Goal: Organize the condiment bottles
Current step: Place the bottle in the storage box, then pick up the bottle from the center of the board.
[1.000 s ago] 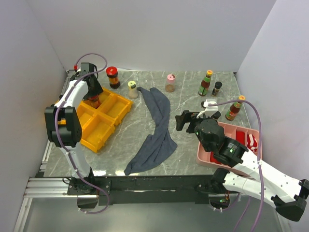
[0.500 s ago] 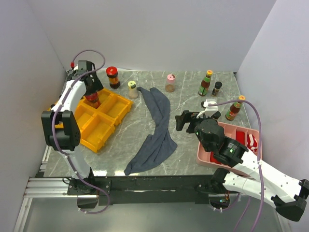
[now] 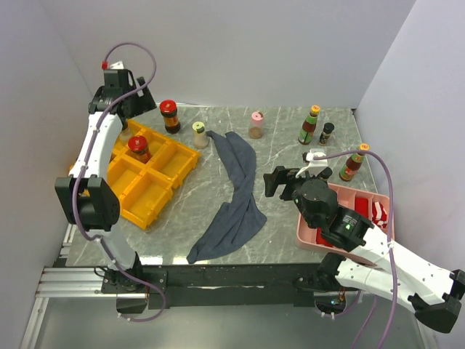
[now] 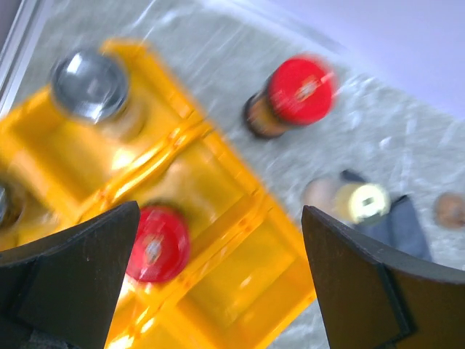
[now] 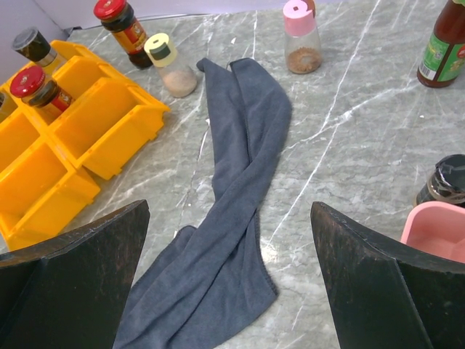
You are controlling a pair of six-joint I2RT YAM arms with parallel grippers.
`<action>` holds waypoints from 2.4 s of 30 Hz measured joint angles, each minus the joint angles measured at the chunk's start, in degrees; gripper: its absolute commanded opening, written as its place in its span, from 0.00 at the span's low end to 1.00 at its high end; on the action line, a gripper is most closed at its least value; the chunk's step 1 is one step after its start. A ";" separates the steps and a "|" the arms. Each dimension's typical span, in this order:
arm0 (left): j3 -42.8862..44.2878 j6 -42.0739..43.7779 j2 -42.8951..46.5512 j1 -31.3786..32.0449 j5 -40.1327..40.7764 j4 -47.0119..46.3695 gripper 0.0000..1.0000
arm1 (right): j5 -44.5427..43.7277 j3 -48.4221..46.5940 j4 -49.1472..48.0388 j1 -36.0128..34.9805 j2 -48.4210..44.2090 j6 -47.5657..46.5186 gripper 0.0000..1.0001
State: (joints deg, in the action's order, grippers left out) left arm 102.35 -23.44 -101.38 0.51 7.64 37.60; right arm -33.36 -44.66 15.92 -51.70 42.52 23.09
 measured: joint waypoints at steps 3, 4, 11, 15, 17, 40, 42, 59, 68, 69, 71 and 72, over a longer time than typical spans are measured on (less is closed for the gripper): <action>4.35 1.95 -3.02 0.48 -1.95 -1.79 0.99 | 0.00 0.07 -0.28 0.00 0.00 0.00 1.00; 5.70 2.54 -4.39 0.70 -2.45 -2.27 0.99 | 0.00 0.11 -0.42 0.00 0.00 0.00 1.00; 8.79 5.46 -12.46 1.70 -6.82 -5.68 0.97 | -0.07 0.11 -0.72 0.00 1.29 -0.02 1.00; 8.61 8.02 -14.32 2.89 -6.95 -8.57 0.97 | -0.42 0.11 -0.74 0.00 2.29 -0.09 1.00; 9.05 9.29 -15.04 3.67 -6.97 -9.53 0.97 | -0.79 0.11 -0.72 0.00 2.67 -0.20 1.00; 16.87 16.11 -27.89 4.74 -6.27 -12.50 0.91 | -3.52 0.11 -0.74 0.00 6.05 -0.90 1.00; 17.35 16.70 -28.85 4.83 -6.21 -12.50 0.90 | -3.54 0.11 -0.74 0.00 6.32 -0.94 1.00; 19.47 18.32 -31.87 5.33 -5.77 -13.29 0.69 | -3.76 0.11 -0.72 0.00 7.45 -1.11 1.00; 19.82 18.21 -32.13 5.77 -5.40 -13.79 0.15 | -3.82 0.11 -0.74 0.00 7.52 -1.14 1.00; 19.82 18.01 -32.13 5.84 -5.40 -13.79 0.12 | -3.82 0.11 -0.72 0.00 7.52 -1.14 1.00; 19.82 17.57 -32.13 5.95 -5.46 -13.84 0.01 | -3.80 0.11 -0.74 0.00 7.52 -1.14 1.00; 19.82 17.35 -32.11 6.08 -5.33 -13.81 0.01 | -3.80 0.11 -0.74 0.00 7.52 -1.14 1.00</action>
State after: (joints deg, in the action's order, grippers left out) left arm 122.17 -6.09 -133.49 6.59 2.31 23.79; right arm -37.17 -44.56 15.18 -51.70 50.04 21.96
